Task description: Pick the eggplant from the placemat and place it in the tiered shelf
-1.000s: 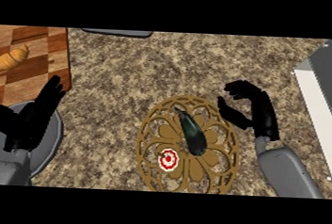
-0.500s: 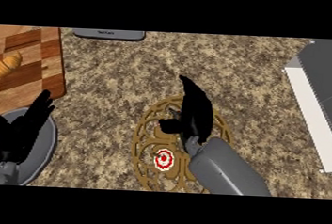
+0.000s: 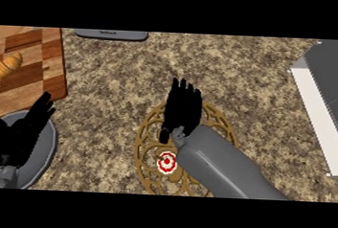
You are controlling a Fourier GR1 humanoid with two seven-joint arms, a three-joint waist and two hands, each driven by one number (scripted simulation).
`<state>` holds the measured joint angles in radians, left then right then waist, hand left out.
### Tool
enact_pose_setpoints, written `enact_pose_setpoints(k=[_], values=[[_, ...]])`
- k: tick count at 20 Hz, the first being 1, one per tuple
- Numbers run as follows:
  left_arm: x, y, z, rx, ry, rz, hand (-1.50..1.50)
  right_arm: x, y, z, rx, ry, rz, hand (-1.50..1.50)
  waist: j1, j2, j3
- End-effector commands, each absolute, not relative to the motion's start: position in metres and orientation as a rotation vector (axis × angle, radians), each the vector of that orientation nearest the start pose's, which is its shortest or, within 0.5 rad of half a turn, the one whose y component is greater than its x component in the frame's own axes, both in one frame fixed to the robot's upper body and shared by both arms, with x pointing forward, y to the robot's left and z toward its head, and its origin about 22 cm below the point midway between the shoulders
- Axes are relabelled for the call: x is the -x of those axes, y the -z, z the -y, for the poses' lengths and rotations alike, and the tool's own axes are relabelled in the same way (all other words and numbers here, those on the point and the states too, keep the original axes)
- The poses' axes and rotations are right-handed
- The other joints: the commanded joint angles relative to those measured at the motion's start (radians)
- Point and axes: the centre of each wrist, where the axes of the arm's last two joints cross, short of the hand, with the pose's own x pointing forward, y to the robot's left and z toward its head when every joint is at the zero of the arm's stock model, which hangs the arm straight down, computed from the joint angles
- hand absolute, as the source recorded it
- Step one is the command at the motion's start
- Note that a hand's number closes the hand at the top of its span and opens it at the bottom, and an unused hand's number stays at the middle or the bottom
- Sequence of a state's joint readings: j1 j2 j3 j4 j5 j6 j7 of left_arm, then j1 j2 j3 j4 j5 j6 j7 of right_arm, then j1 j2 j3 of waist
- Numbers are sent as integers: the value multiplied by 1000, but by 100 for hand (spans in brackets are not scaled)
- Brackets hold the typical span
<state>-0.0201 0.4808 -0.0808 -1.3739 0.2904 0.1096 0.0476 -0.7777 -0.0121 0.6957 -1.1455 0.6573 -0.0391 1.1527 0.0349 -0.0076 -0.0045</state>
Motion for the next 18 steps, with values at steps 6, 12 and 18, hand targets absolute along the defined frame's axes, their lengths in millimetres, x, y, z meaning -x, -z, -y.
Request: enact_pose_setpoints(k=[6, 12, 18], values=[[-246, -10, -348, -256, 77, 1335, 0, -329, -96, -13, 987, -1306, 518, -150, -8, 2, 1], [-234, 1, -335, -238, 63, 1338, 0, -341, -93, -12, 979, -1328, 440, -150, -14, 3, 3], [-236, 1, -340, -251, 47, 1333, 0, -339, -78, -10, 949, -1371, 410, -150, -29, 4, 4]])
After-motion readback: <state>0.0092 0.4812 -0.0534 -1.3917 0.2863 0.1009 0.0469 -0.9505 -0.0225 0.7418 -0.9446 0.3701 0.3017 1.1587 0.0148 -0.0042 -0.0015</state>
